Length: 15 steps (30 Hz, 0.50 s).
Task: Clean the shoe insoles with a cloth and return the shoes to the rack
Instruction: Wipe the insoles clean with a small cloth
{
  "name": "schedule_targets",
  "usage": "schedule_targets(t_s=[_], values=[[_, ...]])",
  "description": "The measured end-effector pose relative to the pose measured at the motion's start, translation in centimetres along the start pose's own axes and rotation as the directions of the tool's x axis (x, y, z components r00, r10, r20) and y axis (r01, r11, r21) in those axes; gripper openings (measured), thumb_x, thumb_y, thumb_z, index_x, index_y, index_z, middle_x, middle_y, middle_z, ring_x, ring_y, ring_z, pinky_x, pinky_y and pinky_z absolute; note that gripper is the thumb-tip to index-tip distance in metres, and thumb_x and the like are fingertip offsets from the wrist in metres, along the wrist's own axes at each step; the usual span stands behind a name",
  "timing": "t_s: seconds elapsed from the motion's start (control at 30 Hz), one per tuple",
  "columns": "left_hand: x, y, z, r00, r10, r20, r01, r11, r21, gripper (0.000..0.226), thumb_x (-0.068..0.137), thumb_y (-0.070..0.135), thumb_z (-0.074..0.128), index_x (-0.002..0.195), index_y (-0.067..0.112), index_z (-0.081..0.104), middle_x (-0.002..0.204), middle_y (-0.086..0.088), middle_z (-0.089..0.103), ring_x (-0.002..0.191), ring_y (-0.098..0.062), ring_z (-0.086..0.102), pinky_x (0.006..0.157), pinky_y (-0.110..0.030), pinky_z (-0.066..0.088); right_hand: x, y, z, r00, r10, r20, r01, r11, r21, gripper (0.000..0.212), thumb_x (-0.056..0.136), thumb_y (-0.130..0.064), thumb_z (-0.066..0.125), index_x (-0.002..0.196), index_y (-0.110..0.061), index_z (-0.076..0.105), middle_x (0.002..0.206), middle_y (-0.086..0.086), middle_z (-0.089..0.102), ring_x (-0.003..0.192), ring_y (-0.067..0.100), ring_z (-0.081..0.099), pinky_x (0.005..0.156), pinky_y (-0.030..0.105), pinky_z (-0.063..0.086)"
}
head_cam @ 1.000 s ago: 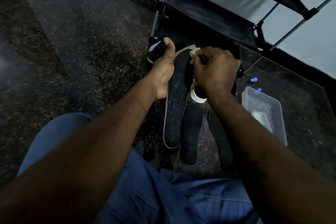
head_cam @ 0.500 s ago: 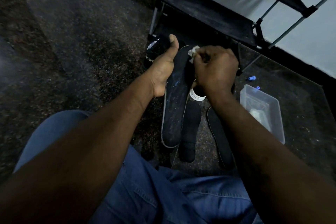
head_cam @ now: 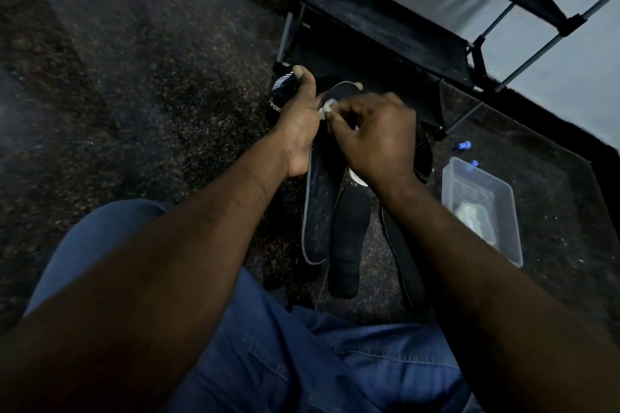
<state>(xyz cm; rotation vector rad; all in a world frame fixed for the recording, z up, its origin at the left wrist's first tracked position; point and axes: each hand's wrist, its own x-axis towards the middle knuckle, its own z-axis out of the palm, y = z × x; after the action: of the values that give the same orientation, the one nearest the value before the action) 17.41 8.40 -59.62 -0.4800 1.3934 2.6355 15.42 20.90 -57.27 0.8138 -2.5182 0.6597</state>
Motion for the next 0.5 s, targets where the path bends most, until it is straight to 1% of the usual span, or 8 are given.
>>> schedule_targets(t_s=[0.07, 0.13, 0.2, 0.27, 0.3, 0.33, 0.4, 0.5], values=[[-0.2, -0.2, 0.4, 0.998, -0.051, 0.028, 0.053, 0.998, -0.042, 0.099, 0.087, 0.089, 0.012, 0.13, 0.022, 0.07, 0.118, -0.011, 0.076, 0.104, -0.03, 0.075, 0.074, -0.042, 0.061, 0.9, -0.1, -0.5, 0.997, 0.038, -0.072, -0.04, 0.999, -0.028, 0.022, 0.087, -0.048, 0.064, 0.095, -0.035, 0.079, 0.095, -0.013, 0.077, 0.091, 0.018, 0.066, 0.084, 0.047, 0.053], [-0.4, -0.3, 0.6, 0.994, -0.068, 0.082, 0.076, 0.992, -0.102, 0.098, 0.087, 0.089, 0.015, 0.133, 0.019, 0.066, 0.114, -0.012, 0.076, 0.099, -0.031, 0.075, 0.072, -0.044, 0.061, 1.5, 0.3, -0.9, 0.99, 0.095, -0.102, -0.104, 0.991, -0.084, 0.022, 0.087, -0.046, 0.065, 0.098, -0.033, 0.079, 0.099, -0.012, 0.076, 0.096, 0.019, 0.065, 0.087, 0.046, 0.051], [-0.3, -0.2, 0.6, 0.996, -0.043, 0.081, 0.051, 0.993, -0.103, 0.097, 0.089, 0.087, 0.016, 0.129, 0.015, 0.067, 0.111, -0.013, 0.075, 0.096, -0.03, 0.075, 0.073, -0.043, 0.06, 1.4, 0.8, -1.2, 0.99, 0.121, -0.073, -0.13, 0.98, -0.149, 0.022, 0.087, -0.045, 0.065, 0.098, -0.032, 0.079, 0.099, -0.01, 0.075, 0.098, 0.021, 0.063, 0.087, 0.043, 0.049], [-0.2, 0.0, 0.2, 0.999, -0.013, 0.047, 0.016, 0.997, -0.079, 0.099, 0.09, 0.086, 0.018, 0.129, 0.01, 0.069, 0.116, -0.015, 0.074, 0.101, -0.032, 0.074, 0.078, -0.043, 0.061, 0.7, 1.1, -1.3, 0.994, 0.108, -0.03, -0.112, 0.973, -0.201, 0.02, 0.087, -0.043, 0.065, 0.096, -0.03, 0.078, 0.095, -0.007, 0.074, 0.097, 0.025, 0.062, 0.083, 0.04, 0.043], [-0.1, 0.1, 0.0, 0.999, -0.001, 0.034, 0.003, 0.998, -0.068, 0.098, 0.091, 0.085, 0.02, 0.128, 0.01, 0.07, 0.12, -0.016, 0.074, 0.106, -0.034, 0.073, 0.082, -0.044, 0.062, 0.3, 1.2, -1.2, 0.995, 0.099, -0.013, -0.1, 0.971, -0.217, 0.019, 0.087, -0.042, 0.065, 0.094, -0.03, 0.078, 0.092, -0.006, 0.073, 0.096, 0.026, 0.062, 0.082, 0.039, 0.041], [0.0, 0.2, -0.1, 1.0, 0.008, 0.028, -0.006, 0.998, -0.061, 0.096, 0.091, 0.085, 0.022, 0.125, 0.011, 0.073, 0.122, -0.017, 0.074, 0.111, -0.035, 0.072, 0.086, -0.046, 0.061, -0.2, 1.3, -1.2, 0.996, 0.093, 0.0, -0.091, 0.973, -0.214, 0.019, 0.087, -0.042, 0.065, 0.092, -0.029, 0.078, 0.09, -0.005, 0.073, 0.095, 0.027, 0.063, 0.081, 0.038, 0.041], [0.1, 0.2, -0.5, 0.999, 0.009, 0.046, -0.006, 0.999, -0.052, 0.093, 0.093, 0.082, 0.028, 0.12, 0.006, 0.074, 0.122, -0.017, 0.074, 0.114, -0.033, 0.071, 0.094, -0.046, 0.059, -1.1, 1.5, -0.9, 0.996, 0.089, 0.027, -0.084, 0.984, -0.158, 0.021, 0.086, -0.042, 0.062, 0.089, -0.029, 0.078, 0.087, -0.004, 0.074, 0.091, 0.029, 0.065, 0.081, 0.042, 0.05], [0.2, -0.1, -0.7, 0.996, -0.009, 0.084, 0.009, 1.0, -0.007, 0.095, 0.094, 0.08, 0.033, 0.132, -0.002, 0.065, 0.123, -0.019, 0.073, 0.115, -0.031, 0.071, 0.101, -0.047, 0.056, -2.2, 1.4, -0.7, 0.995, 0.086, 0.05, -0.081, 0.992, -0.093, 0.027, 0.084, -0.045, 0.058, 0.092, -0.03, 0.079, 0.089, -0.005, 0.075, 0.09, 0.029, 0.066, 0.08, 0.047, 0.054]])
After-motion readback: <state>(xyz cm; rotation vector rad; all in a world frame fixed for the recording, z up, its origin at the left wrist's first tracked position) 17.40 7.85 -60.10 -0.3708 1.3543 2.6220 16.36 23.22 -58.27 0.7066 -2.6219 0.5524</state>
